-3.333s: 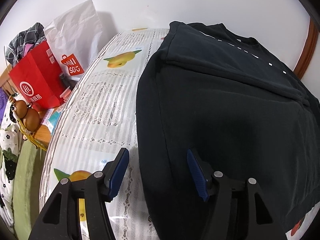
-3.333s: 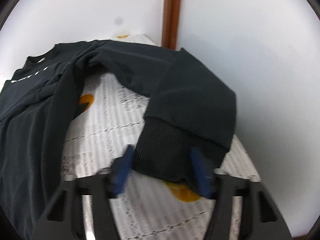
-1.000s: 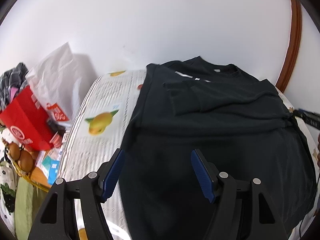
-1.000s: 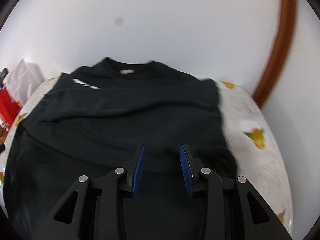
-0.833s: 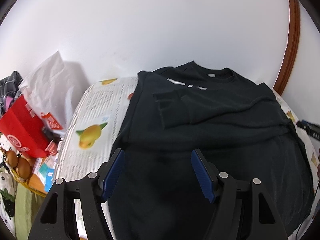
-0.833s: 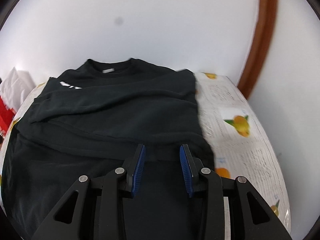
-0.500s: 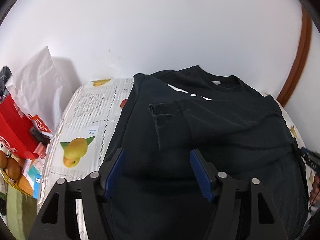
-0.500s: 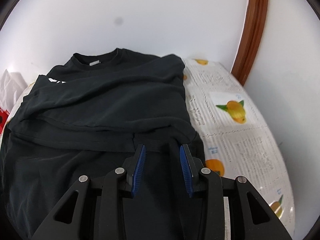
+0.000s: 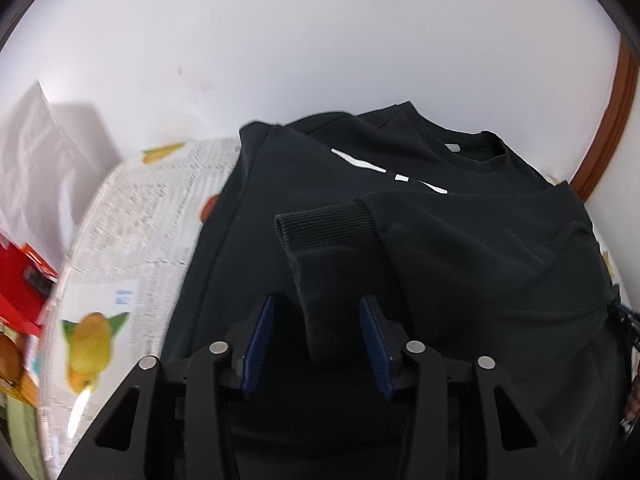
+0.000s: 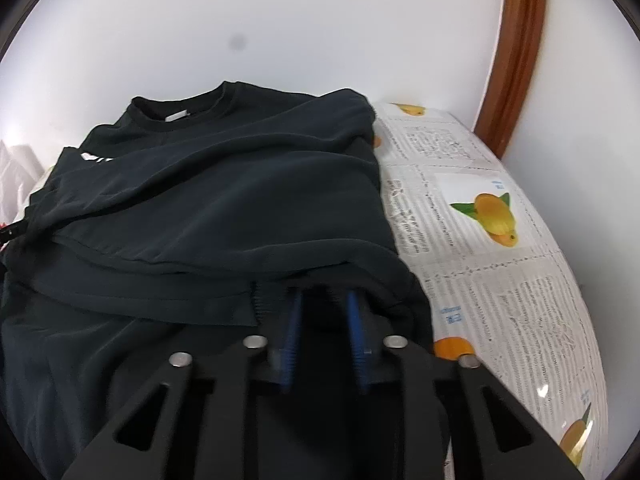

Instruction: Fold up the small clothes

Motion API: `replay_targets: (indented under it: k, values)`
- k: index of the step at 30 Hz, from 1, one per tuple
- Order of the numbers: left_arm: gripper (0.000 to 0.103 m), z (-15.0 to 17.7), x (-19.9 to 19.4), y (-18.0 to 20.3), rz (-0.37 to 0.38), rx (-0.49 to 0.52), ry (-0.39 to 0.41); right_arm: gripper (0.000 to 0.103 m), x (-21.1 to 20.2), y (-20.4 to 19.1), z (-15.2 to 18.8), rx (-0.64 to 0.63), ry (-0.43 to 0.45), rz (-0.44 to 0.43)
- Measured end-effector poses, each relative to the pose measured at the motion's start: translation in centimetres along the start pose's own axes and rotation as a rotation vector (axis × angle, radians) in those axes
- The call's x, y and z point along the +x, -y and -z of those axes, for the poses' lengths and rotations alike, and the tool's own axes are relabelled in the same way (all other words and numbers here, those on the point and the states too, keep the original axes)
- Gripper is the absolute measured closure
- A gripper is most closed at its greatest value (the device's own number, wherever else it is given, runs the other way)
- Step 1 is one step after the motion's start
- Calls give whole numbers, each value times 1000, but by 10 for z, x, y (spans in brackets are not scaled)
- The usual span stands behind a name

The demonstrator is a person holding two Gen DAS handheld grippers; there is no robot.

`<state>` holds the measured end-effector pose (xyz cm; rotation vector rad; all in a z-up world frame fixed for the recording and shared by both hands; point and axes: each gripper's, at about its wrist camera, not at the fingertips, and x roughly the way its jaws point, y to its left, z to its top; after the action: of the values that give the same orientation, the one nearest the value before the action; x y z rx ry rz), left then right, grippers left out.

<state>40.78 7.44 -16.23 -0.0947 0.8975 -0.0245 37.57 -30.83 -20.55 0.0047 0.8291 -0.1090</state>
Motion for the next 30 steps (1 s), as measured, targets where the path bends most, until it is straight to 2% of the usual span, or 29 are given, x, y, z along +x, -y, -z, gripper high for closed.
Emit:
replay_targets:
  k: [1, 3, 4, 5, 6, 11, 15, 18, 21, 23, 26, 30]
  values:
    - [68, 0, 4, -1, 21, -16, -4, 94, 2, 0, 1, -6, -3, 15]
    - [76, -1, 6, 0, 38, -24, -3, 96, 5, 2, 1, -9, -11, 21]
    - [81, -2, 6, 3, 19, -11, 5, 96, 5, 3, 2, -7, -11, 20]
    - [91, -2, 4, 6, 3, 12, 15, 97, 5, 3, 1, -9, -12, 23]
    - [92, -4, 2, 8, -3, 29, 20, 97, 6, 2, 1, -15, -15, 34]
    - [94, -9, -37, -3, 54, -4, 96, 98, 7, -1, -1, -31, -27, 67]
    - [95, -7, -57, -12, 15, 12, 128, 97, -1, 0, -1, -34, -36, 62]
    - [96, 0, -56, -22, 2, 4, 105, 95, -19, 1, 0, -34, -7, 2]
    - [96, 12, -41, -27, -7, 0, 49, 93, -40, 1, -3, -40, 48, -65]
    - [96, 18, -33, -25, -24, 11, 25, 86, -49, 1, -7, -35, 90, -90]
    - [96, 24, -28, -23, -44, 18, 19, 79, -44, 2, -14, -14, 112, -78]
    - [93, 23, -30, -23, -53, 13, 17, 79, -11, 8, -19, 20, 40, -37]
